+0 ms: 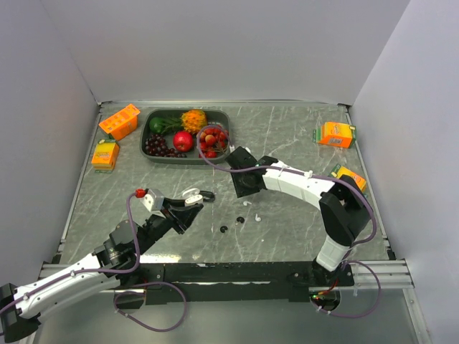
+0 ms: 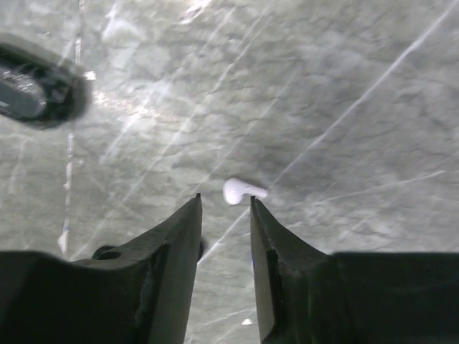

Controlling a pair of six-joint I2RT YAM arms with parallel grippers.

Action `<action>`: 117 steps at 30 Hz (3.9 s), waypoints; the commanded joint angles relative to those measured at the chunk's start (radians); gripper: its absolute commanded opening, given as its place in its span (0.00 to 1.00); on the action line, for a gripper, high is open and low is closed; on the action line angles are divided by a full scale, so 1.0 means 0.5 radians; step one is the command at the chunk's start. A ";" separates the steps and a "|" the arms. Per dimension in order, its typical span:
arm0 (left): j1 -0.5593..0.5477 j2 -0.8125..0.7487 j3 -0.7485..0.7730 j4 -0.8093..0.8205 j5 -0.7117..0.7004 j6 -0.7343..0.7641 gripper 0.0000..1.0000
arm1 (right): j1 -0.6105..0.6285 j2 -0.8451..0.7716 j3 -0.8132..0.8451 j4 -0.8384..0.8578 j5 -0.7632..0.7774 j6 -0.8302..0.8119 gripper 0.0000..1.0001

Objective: Insert the wireless bluetooth earbuds into the charging case
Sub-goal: Pick up the earbud from the center of the board.

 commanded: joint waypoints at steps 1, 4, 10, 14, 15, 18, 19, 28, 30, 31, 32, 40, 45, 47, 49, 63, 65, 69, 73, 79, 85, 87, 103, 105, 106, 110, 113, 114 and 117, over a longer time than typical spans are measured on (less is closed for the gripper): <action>-0.013 -0.002 0.059 0.045 -0.020 -0.004 0.01 | -0.049 -0.025 0.017 -0.009 0.046 -0.187 0.46; -0.010 -0.005 0.056 0.042 -0.011 -0.010 0.01 | -0.067 -0.004 -0.053 0.034 -0.018 -0.227 0.55; -0.013 0.001 0.056 0.054 0.010 -0.013 0.01 | -0.067 0.054 -0.133 0.142 -0.117 -0.270 0.58; -0.010 0.001 0.047 0.057 0.007 -0.019 0.01 | -0.067 0.100 -0.146 0.176 -0.202 -0.310 0.58; -0.010 -0.002 0.047 0.057 0.007 -0.019 0.01 | -0.067 0.113 -0.146 0.179 -0.209 -0.313 0.57; -0.010 0.001 0.047 0.057 0.004 -0.022 0.01 | -0.064 0.137 -0.173 0.200 -0.233 -0.316 0.55; -0.010 0.004 0.044 0.060 0.004 -0.022 0.01 | -0.064 0.140 -0.182 0.203 -0.245 -0.313 0.53; -0.010 0.007 0.044 0.054 0.007 -0.031 0.01 | -0.064 0.107 -0.351 0.292 -0.246 -0.224 0.42; -0.010 0.010 0.044 0.057 0.010 -0.028 0.01 | -0.064 0.104 -0.363 0.307 -0.261 -0.199 0.36; -0.013 0.019 0.047 0.057 0.010 -0.028 0.01 | -0.067 0.107 -0.363 0.314 -0.264 -0.160 0.34; -0.010 0.019 0.050 0.054 0.013 -0.025 0.01 | -0.064 0.107 -0.354 0.308 -0.264 -0.138 0.32; -0.010 0.028 0.072 0.048 0.020 -0.010 0.01 | -0.067 -0.034 -0.345 0.304 -0.172 0.070 0.47; -0.010 0.037 0.066 0.069 0.020 -0.007 0.01 | -0.070 -0.276 -0.363 0.219 -0.120 0.178 0.54; -0.010 0.044 0.062 0.075 0.029 -0.010 0.01 | -0.064 -0.317 -0.403 0.194 -0.162 0.218 0.52; -0.013 0.047 0.056 0.082 0.038 -0.016 0.01 | -0.043 -0.338 -0.464 0.188 -0.181 0.242 0.49; -0.010 0.050 0.047 0.100 0.059 -0.025 0.01 | 0.040 -0.213 -0.529 0.228 -0.166 0.197 0.44; -0.013 0.047 0.044 0.103 0.059 -0.028 0.01 | 0.049 -0.182 -0.520 0.216 -0.169 0.178 0.44; -0.013 0.038 0.041 0.097 0.053 -0.034 0.01 | 0.077 -0.151 -0.523 0.216 -0.160 0.163 0.44; -0.010 0.034 0.041 0.094 0.050 -0.034 0.01 | 0.086 -0.124 -0.544 0.234 -0.169 0.160 0.42; -0.013 0.041 0.041 0.097 0.053 -0.031 0.01 | 0.086 -0.139 -0.566 0.243 -0.157 0.175 0.34; -0.013 0.034 0.044 0.094 0.050 -0.037 0.01 | 0.086 -0.203 -0.541 0.228 -0.135 0.181 0.17; -0.010 0.031 0.044 0.094 0.047 -0.037 0.01 | 0.086 -0.237 -0.523 0.222 -0.123 0.187 0.14; -0.013 0.145 0.038 0.247 -0.002 -0.044 0.01 | 0.092 -1.239 -0.881 0.825 0.049 0.381 0.00; -0.013 0.185 0.032 0.317 -0.002 -0.041 0.01 | 0.098 -1.460 -0.970 1.094 0.086 0.390 0.00; -0.010 0.233 0.023 0.412 -0.005 -0.028 0.01 | 0.123 -1.528 -1.050 1.193 0.098 0.381 0.00; -0.007 0.408 0.001 0.722 0.020 0.005 0.01 | 0.187 -1.706 -1.103 1.467 0.126 0.326 0.00; -0.004 0.580 -0.005 0.985 0.062 0.048 0.01 | 0.288 -1.746 -1.084 1.611 0.172 0.246 0.00; -0.007 0.623 -0.008 1.050 0.075 0.058 0.01 | 0.310 -1.753 -1.084 1.648 0.181 0.230 0.00; -0.004 0.807 0.001 1.302 0.130 0.082 0.01 | 0.402 -1.743 -1.072 1.777 0.187 0.175 0.00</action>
